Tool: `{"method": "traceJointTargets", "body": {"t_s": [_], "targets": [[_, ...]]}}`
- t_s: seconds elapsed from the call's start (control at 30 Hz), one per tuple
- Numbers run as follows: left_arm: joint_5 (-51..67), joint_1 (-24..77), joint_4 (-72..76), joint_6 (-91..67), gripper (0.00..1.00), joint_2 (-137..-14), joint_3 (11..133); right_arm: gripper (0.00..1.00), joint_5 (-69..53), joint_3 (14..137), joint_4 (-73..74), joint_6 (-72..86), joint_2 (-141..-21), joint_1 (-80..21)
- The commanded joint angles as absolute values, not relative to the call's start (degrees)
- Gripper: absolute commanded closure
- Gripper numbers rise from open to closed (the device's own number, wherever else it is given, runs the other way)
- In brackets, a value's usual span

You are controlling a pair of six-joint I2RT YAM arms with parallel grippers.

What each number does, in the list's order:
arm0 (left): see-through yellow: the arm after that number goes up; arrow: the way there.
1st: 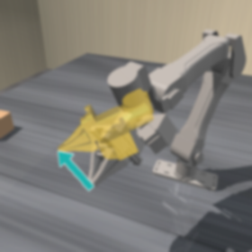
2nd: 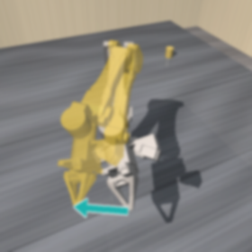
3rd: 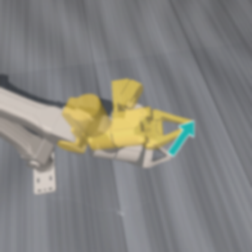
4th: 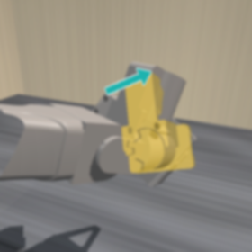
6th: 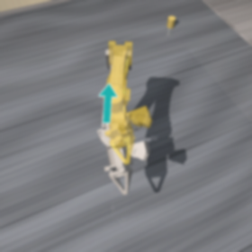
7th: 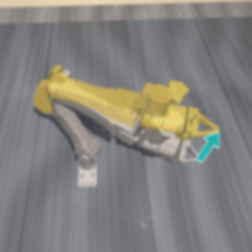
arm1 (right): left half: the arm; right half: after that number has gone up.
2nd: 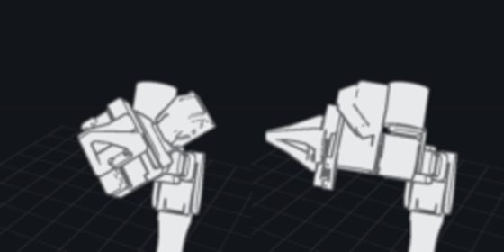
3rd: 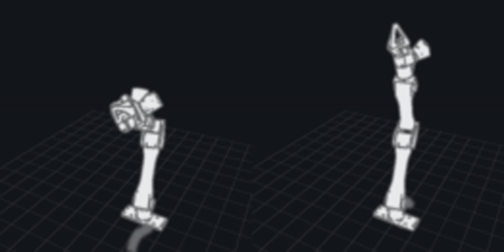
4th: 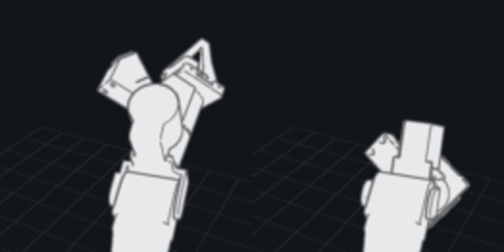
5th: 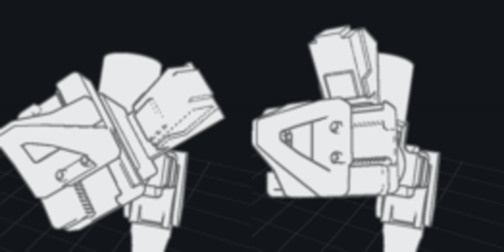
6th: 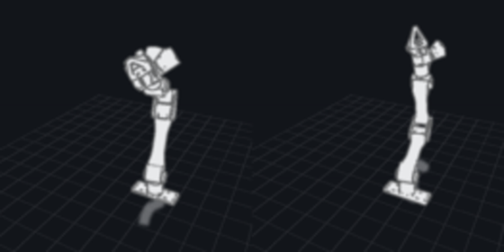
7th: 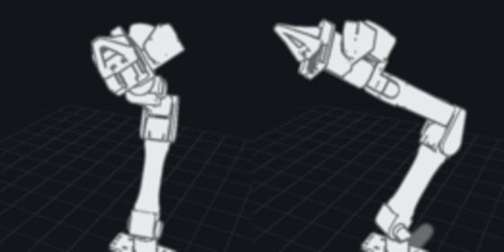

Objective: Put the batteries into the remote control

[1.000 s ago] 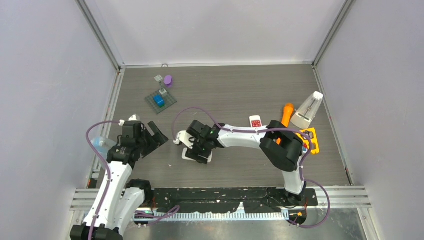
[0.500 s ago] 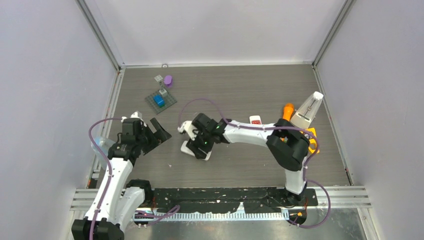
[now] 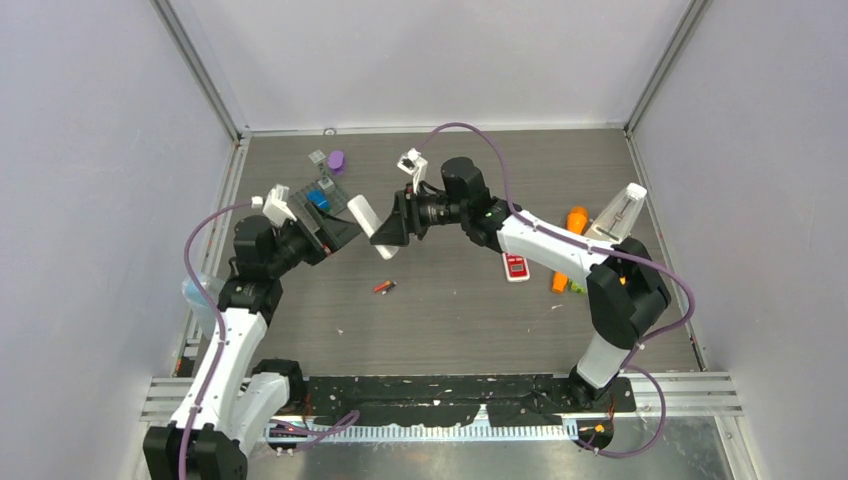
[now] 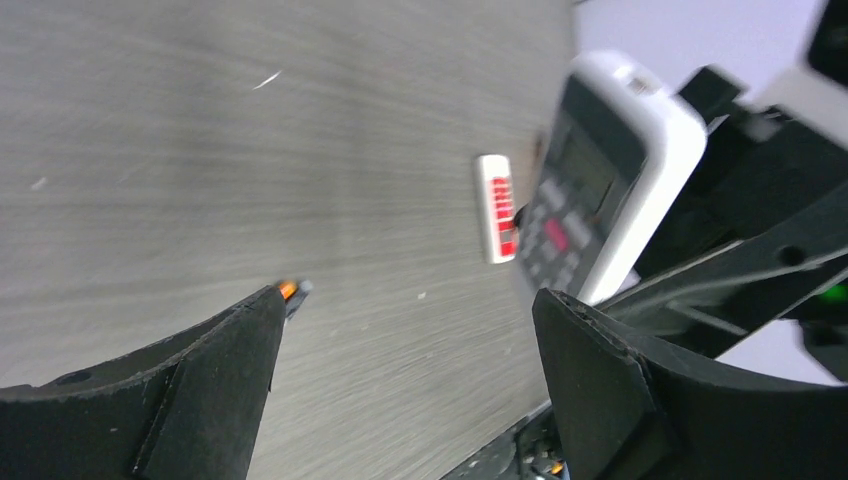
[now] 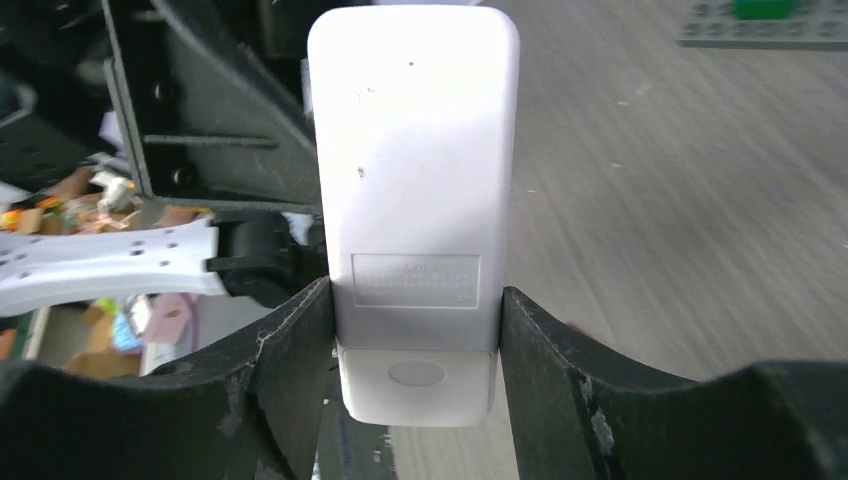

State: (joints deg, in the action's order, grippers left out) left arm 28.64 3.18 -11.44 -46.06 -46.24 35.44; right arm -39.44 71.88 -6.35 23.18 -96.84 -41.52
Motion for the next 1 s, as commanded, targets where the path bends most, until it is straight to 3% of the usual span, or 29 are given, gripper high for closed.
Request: {"method": "traceJointTargets", "body": {"t_s": [0.0, 0.27, 0.53, 0.83, 0.97], "targets": [[38.7, 2.8, 14.5, -54.0, 0.04, -49.5, 34.9, 0.69, -49.2, 72.3, -19.1, 34.0, -98.3, -42.4], [39.6, 2.8, 35.0, -62.6, 0.04, -50.7, 28.8, 0.69, -53.1, 71.6, -32.6, 46.2, -99.3, -42.3], [31.1, 2.8, 38.5, -66.0, 0.04, -45.5, 24.4, 0.75, -51.4, 71.7, -37.2, 55.2, -100.2, -42.2], [28.6, 2.8, 41.3, -69.5, 0.04, -44.6, 23.8, 0.75, -51.1, 73.2, -32.7, 56.1, -100.1, -42.2], [33.0, 2.8, 41.6, -68.5, 0.02, -47.0, 25.7, 0.75, -52.8, 75.3, -27.5, 53.7, -100.7, -42.2]]}}
